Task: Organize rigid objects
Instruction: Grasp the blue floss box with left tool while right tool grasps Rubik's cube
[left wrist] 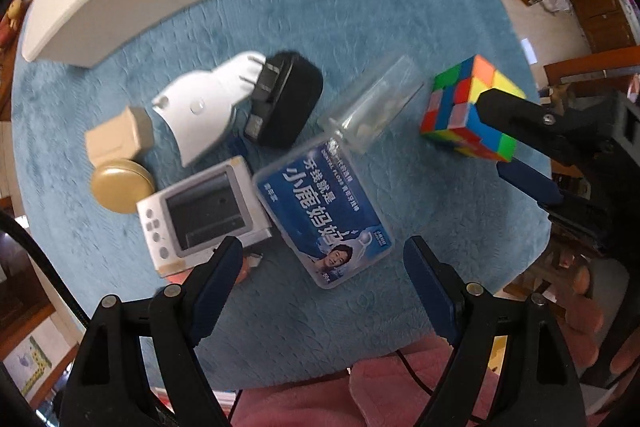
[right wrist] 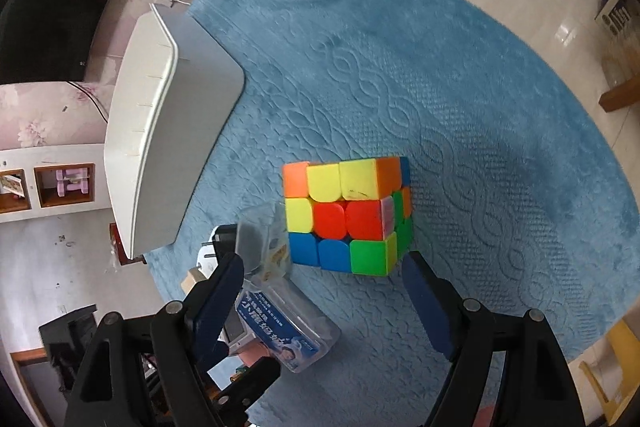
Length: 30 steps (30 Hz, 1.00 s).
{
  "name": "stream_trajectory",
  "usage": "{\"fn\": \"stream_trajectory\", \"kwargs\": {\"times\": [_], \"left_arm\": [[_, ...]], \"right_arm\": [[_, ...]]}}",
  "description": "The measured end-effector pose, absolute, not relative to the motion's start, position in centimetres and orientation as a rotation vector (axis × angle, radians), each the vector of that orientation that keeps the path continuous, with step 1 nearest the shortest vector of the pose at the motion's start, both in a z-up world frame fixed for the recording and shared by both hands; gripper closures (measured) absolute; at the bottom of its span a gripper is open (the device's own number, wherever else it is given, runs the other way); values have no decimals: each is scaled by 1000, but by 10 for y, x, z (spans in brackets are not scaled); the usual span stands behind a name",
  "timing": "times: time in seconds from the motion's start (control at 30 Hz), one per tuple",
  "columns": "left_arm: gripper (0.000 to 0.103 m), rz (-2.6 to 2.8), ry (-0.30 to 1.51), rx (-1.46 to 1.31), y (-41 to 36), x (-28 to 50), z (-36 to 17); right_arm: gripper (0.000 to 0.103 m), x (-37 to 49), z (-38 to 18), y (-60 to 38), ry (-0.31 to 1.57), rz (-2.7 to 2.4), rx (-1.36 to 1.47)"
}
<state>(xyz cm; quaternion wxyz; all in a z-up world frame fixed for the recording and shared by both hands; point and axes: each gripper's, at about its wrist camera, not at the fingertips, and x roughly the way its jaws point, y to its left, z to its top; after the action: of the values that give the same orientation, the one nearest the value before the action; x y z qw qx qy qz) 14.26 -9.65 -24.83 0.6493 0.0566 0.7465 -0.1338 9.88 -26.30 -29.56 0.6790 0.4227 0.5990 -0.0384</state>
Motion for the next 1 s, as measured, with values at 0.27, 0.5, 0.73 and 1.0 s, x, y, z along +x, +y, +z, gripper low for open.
{"fn": "stream_trajectory", "kwargs": {"times": [0.27, 0.5, 0.73, 1.0], "left_arm": [[18, -241, 1813, 110, -100, 146, -272], [18, -183, 1841, 110, -112, 151, -281], [18, -140, 1841, 112, -128, 163, -287], [18, -75, 1853, 106, -135, 177, -292]], "right_arm": [[21, 107, -309, -257, 1419, -61, 906], [21, 121, -315, -250, 1483, -29, 822], [21, 134, -321, -247, 1530, -4, 757], [23, 145, -325, -249, 1568, 17, 692]]}}
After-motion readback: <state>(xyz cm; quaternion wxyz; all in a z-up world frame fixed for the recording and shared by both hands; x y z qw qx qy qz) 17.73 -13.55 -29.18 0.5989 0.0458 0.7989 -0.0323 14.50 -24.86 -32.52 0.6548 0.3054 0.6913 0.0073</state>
